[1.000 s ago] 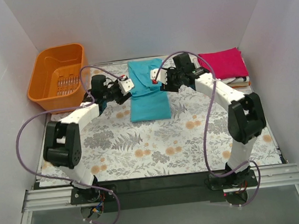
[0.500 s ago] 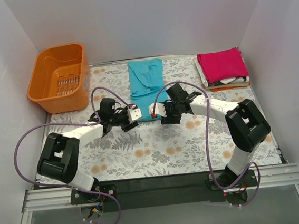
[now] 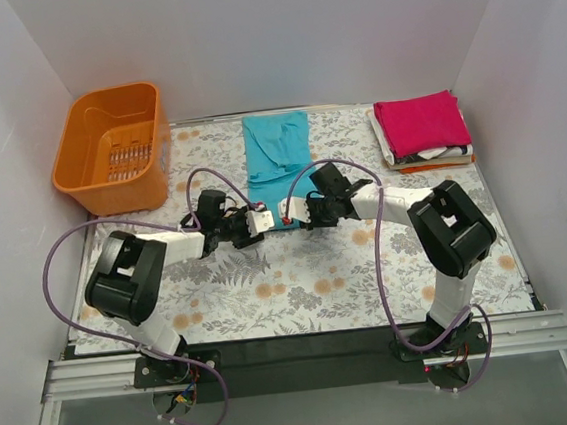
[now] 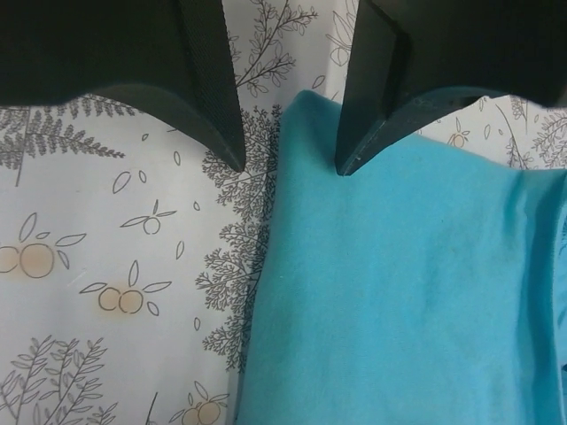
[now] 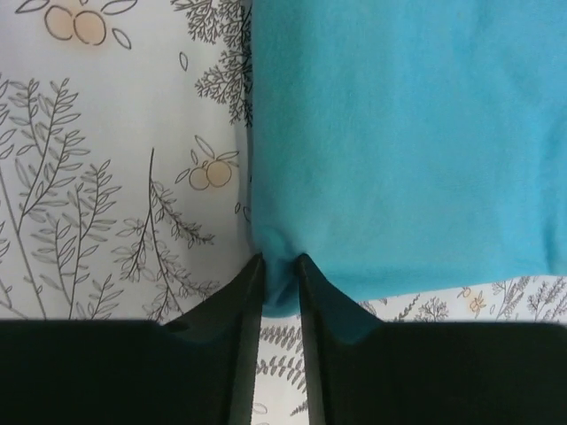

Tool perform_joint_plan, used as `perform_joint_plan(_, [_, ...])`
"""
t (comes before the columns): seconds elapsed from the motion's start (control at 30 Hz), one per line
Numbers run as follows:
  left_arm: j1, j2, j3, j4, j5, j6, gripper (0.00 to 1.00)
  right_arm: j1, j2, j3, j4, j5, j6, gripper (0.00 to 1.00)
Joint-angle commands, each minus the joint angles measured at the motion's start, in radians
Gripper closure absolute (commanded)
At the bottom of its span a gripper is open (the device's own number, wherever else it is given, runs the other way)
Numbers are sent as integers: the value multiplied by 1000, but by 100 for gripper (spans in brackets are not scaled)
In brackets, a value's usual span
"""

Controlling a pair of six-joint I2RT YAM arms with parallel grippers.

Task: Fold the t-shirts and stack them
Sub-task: Fold the tshirt

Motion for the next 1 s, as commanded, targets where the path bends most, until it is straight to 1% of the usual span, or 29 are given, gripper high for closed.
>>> perform_joint_plan(0.0, [-5, 27, 12, 32, -37, 41, 58, 5, 42, 9, 35, 22, -6, 77])
perform_joint_plan(0.03, [-4, 30, 15, 32, -40, 37, 65, 5, 48, 4, 39, 28, -6, 81])
perform_joint_plan(0.07, [-5, 30, 16, 31, -42, 30, 71, 5, 48, -1, 44, 36, -6, 92])
perform_joint_plan(0.1, [-5, 24, 13, 26, -40, 30, 76, 5, 45, -8, 44, 37, -6, 97])
perform_joint_plan(0.13, [-5, 4, 10, 20, -34, 34, 81, 5, 28, -14, 44, 37, -6, 99])
perform_joint_plan(0.17, [-7, -10, 6, 9, -11, 39, 94, 7, 16, -20, 42, 33, -8, 99])
perform_joint_plan(0.2, [-7, -24, -4, -33, 4, 66, 99, 7, 2, -27, 41, 30, -8, 99])
perform_joint_plan(0.27, [-21, -85, -22, -81, 33, 90, 100, 13, -44, -43, 29, 17, -9, 99])
perform_joint_plan(0.4, [-64, -208, -77, -207, 59, 57, 100, 47, -142, -69, -56, -13, 8, 99])
perform_joint_plan(0.43, [-79, -264, -86, -225, 64, 44, 100, 56, -191, -80, -73, -21, 12, 99])
perform_joint_plan(0.5, [-90, -329, -105, -296, 84, 21, 100, 85, -242, -94, -143, -41, 29, 99])
perform_joint_plan(0.53, [-103, -401, -113, -331, 95, 10, 100, 97, -301, -100, -166, -47, 37, 99])
perform_joint_plan(0.57, [-105, -439, -116, -418, 110, 8, 100, 113, -334, -115, -219, -61, 51, 99])
perform_joint_plan(0.6, [-107, -481, -119, -464, 139, 5, 100, 146, -401, -123, -249, -65, 63, 99])
perform_joint_plan(0.63, [-110, -566, -111, -513, 157, 4, 100, 166, -437, -131, -278, -71, 72, 99])
perform_joint_plan(0.67, [-110, -609, -105, -616, 165, 5, 100, 185, -472, -140, -327, -81, 83, 99])
perform_joint_plan(0.7, [-110, -654, -94, -662, 170, -1, 100, 212, -509, -139, -353, -85, 109, 99])
perform_joint_plan(0.73, [-110, -736, -82, -702, 188, -18, 100, 220, -568, -134, -381, -93, 118, 99])
perform_joint_plan(0.77, [-107, -771, -52, -785, 194, -44, 100, 225, -592, -125, -427, -95, 127, 99])
perform_joint_plan(0.8, [-108, -830, -36, -822, 210, -50, 100, 232, -624, -107, -445, -96, 138, 99])
perform_joint_plan(0.83, [-107, -851, -24, -845, 211, -67, 100, 232, -630, -96, -458, -92, 146, 99])
perform_joint_plan(0.87, [-108, -867, -4, -854, 205, -115, 100, 232, -633, -82, -476, -78, 149, 99])
perform_joint_plan(0.97, [-108, -872, 30, -829, 147, -176, 100, 229, -610, -33, -476, -47, 143, 99])
